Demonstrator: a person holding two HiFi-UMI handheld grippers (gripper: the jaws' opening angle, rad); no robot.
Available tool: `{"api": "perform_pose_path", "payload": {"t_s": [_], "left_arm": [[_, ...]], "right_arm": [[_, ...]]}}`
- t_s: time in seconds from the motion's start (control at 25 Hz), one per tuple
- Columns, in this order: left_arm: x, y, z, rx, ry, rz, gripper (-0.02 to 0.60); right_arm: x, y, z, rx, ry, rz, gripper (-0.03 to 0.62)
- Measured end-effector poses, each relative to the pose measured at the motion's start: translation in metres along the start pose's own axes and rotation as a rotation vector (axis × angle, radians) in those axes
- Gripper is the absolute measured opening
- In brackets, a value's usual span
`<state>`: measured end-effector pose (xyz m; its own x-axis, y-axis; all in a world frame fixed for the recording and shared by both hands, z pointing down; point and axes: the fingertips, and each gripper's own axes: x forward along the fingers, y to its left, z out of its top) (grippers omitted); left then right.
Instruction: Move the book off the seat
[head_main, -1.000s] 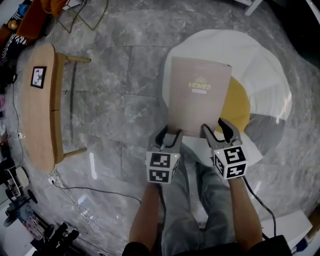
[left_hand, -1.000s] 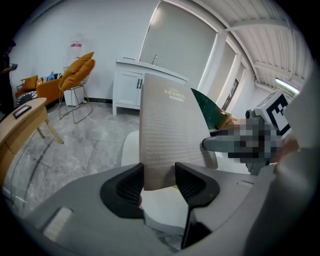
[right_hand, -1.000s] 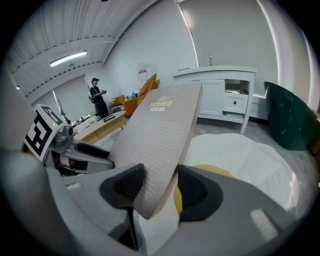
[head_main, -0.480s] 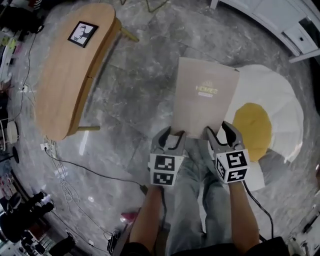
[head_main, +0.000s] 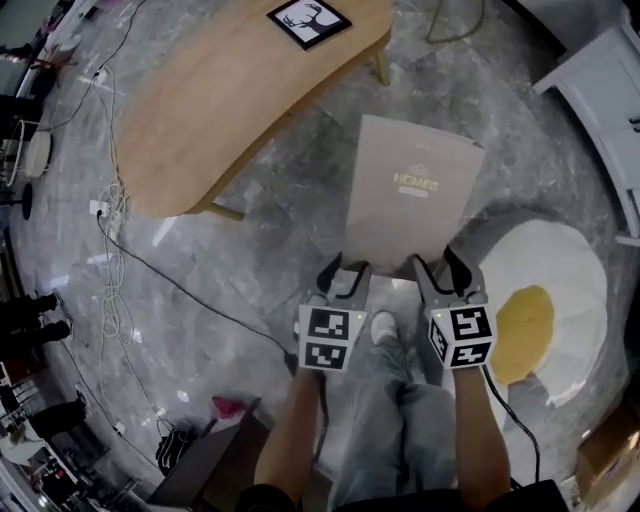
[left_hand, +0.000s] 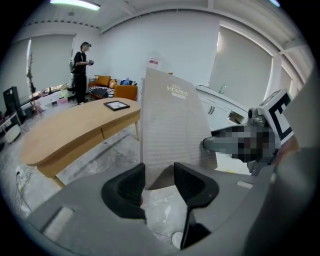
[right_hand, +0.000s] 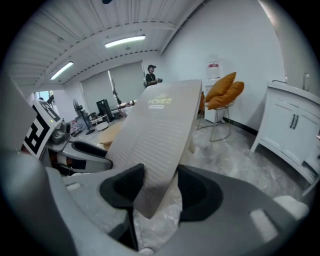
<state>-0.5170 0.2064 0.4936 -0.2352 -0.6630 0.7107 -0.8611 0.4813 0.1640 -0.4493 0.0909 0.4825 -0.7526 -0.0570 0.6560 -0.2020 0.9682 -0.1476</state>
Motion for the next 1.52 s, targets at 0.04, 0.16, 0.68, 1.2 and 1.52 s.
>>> {"api": "perform_pose_path", "payload": {"t_s": [0.04,0.16,0.68,1.2,1.52], "left_arm": [[-0.005,0.016,0.001,-0.023,-0.01,0.023,0.187],[-0.017,0.053,0.0,-0.089,-0.037,0.082,0.184],[0.008,0.157,-0.006,-0.236,-0.032,0.19,0.17],[0.087,0.268,0.057,-0.412,0.019,0.263,0.17],[0.112,0.331,0.078,-0.445,0.047,0.313,0.17]], "right_arm": [[0.012,0.011,0.01,-0.02,-0.001,0.023,0.216],[0.038,0.04,0.031,-0.089,0.006,0.083,0.216],[0.15,0.085,0.065,-0.188,0.048,0.22,0.216],[0.3,0.075,0.156,-0.27,0.124,0.353,0.216],[0.371,0.09,0.192,-0.279,0.161,0.409,0.216]]}}
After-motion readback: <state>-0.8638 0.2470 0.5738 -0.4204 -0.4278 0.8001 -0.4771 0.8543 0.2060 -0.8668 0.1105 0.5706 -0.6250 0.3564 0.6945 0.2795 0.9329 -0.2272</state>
